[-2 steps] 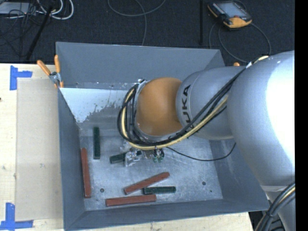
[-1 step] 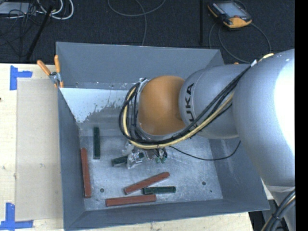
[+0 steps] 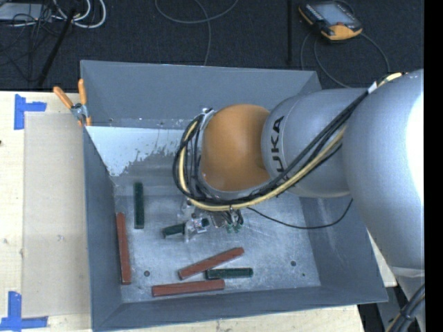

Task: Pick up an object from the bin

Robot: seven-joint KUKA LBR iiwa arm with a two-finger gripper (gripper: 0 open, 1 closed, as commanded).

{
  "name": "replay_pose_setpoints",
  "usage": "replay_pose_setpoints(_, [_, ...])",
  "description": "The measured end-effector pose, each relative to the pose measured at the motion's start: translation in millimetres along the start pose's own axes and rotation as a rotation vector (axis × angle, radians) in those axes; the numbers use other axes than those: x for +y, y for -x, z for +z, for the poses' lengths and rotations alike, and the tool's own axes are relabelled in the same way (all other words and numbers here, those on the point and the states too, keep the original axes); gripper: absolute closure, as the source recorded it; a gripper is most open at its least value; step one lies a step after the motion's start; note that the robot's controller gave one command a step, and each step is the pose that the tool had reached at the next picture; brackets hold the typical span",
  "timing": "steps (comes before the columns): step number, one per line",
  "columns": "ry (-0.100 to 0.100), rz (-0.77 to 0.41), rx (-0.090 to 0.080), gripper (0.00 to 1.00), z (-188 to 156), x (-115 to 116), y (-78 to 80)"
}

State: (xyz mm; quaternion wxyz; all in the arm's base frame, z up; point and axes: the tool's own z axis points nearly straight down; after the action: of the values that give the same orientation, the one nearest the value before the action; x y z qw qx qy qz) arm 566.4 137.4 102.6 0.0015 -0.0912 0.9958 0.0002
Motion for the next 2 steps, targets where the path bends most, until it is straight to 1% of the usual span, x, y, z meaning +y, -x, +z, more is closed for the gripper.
replay_pose_setpoints(2, [0.0, 0.001, 0.0, 1.0, -21.5, 0.4, 0.3])
